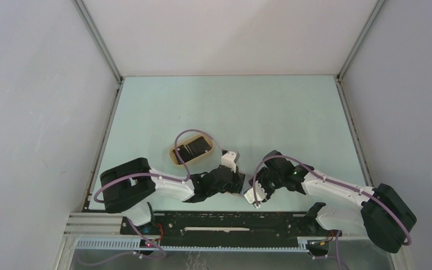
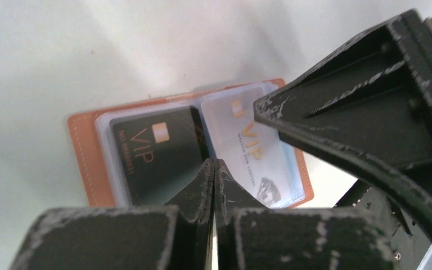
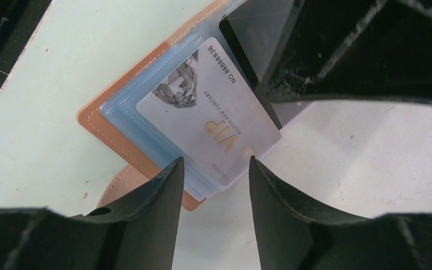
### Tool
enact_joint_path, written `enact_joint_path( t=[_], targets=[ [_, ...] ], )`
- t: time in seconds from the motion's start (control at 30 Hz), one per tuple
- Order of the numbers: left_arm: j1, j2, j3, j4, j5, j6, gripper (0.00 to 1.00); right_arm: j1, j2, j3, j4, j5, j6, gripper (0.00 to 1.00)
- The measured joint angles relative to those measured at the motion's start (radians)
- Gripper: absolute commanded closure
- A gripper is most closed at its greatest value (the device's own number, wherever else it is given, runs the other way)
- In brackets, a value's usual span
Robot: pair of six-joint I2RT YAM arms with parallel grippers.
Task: Put the credit cards into the card holder
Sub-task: Turn over the card slot in the card holder.
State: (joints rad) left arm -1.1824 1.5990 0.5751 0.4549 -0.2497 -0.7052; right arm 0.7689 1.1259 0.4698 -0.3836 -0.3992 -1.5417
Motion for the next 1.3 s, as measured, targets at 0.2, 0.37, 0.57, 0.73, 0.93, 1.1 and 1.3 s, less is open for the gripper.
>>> enact_joint_path(
  t=[0.2,0.37,0.57,0.73,0.93,1.1,1.3],
  targets=[
    [0.0,-0.082,-0.056,-0.016,-0.001,-0.023,0.89,0.001,0.0,-0.008,0.036,0.017,0.019,0.45],
    [0.0,-0.164,-0.091,-0.015,-0.002,-0.039,0.82,0.002,0.0,-0.013,0.065,0.033,0.051,0.43],
    [0.001,-0.222,-0.117,-0.014,-0.008,-0.049,0.82,-0.03,-0.02,-0.013,0.061,0.019,0.09,0.35],
    [0.008,-0.237,-0.117,-0.007,-0.032,-0.056,0.81,-0.148,-0.119,0.045,-0.066,-0.098,0.179,0.29],
    [0.01,-0.344,-0.119,-0.009,-0.043,0.019,0.78,-0.363,-0.146,0.309,-0.271,-0.391,0.459,0.29],
    [0.01,-0.486,-0.138,-0.04,-0.042,0.154,0.61,-0.381,0.002,0.449,-0.448,-0.55,0.55,0.35],
    [0.011,-0.657,-0.163,-0.051,-0.096,0.282,0.24,-0.319,0.065,0.336,-0.477,-0.359,0.627,0.27]
  ],
)
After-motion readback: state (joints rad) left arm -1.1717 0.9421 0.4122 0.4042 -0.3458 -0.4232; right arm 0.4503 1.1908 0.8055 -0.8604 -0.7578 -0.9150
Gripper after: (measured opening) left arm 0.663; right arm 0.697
